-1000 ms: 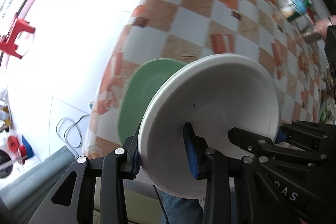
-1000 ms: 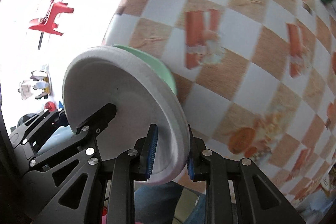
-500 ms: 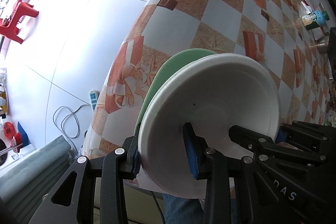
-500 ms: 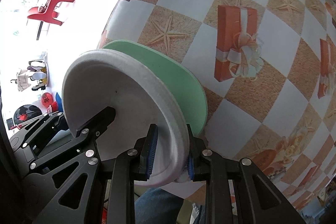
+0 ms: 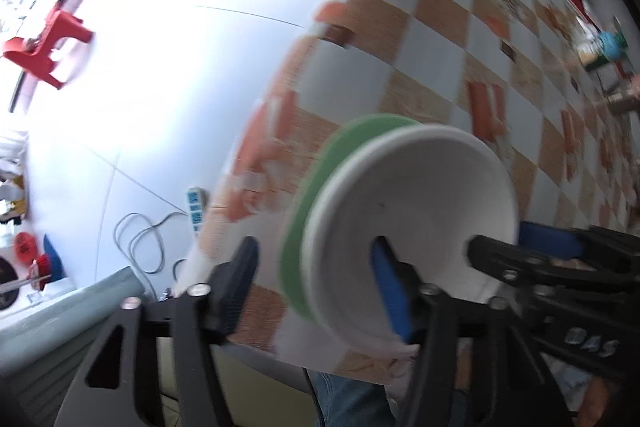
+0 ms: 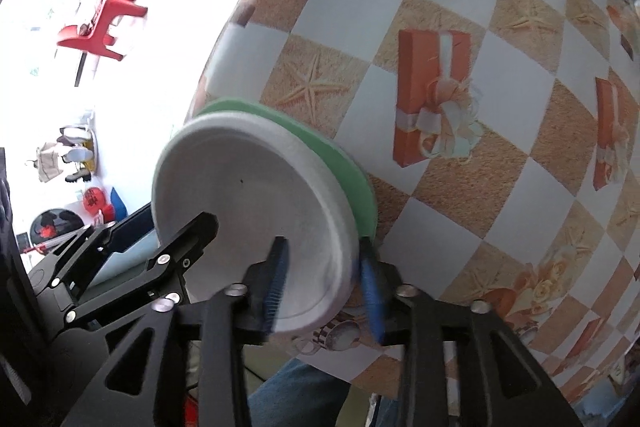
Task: Organize plates and bowls
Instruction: 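Lower the bowl stack onto the green plate and open the right gripper, then withdraw the open right gripper from the stacked dishes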
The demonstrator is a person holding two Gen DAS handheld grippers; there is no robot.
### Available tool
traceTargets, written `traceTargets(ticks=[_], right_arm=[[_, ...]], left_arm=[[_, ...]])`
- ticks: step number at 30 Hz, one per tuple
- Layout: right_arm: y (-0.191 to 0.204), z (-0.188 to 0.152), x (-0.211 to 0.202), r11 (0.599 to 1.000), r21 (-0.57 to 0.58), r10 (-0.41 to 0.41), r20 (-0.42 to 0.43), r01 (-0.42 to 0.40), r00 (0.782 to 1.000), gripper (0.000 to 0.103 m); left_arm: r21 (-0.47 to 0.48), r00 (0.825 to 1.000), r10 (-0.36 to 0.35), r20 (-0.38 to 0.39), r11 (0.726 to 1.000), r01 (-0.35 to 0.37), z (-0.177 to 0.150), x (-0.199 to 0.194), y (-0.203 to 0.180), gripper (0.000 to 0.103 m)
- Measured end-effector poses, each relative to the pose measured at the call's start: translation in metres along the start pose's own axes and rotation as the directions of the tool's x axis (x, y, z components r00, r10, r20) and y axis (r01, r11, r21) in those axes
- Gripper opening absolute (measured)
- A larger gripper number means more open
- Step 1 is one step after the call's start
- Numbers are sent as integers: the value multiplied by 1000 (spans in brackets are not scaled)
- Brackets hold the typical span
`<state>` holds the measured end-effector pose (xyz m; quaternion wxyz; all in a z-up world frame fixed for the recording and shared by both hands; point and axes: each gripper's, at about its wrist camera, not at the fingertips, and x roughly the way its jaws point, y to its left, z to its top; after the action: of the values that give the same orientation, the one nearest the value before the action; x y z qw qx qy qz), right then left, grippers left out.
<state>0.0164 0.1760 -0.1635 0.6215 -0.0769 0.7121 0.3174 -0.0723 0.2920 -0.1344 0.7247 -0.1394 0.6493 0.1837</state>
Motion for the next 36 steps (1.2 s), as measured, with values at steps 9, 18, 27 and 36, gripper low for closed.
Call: traceTargets(ticks=[9, 18, 27, 36], right_arm=[[-6, -8, -30, 1000, 7, 11, 93, -12, 996, 101], [-1, -16, -50, 997, -21, -65, 193, 70, 979, 101], [-5, -22, -55, 995, -6, -97, 177, 99, 979, 101], [-6, -24, -62, 995, -9, -95, 170, 98, 981, 101]], left_arm=[[-17, 999, 28, 19, 999, -28, -2, -12, 11, 89], [46, 981, 184, 60, 981, -187, -4, -18, -3, 95], [93, 989, 133, 62, 986, -139, -12, -31, -17, 103], [121, 988, 140, 57, 982, -146, -20, -37, -28, 103]])
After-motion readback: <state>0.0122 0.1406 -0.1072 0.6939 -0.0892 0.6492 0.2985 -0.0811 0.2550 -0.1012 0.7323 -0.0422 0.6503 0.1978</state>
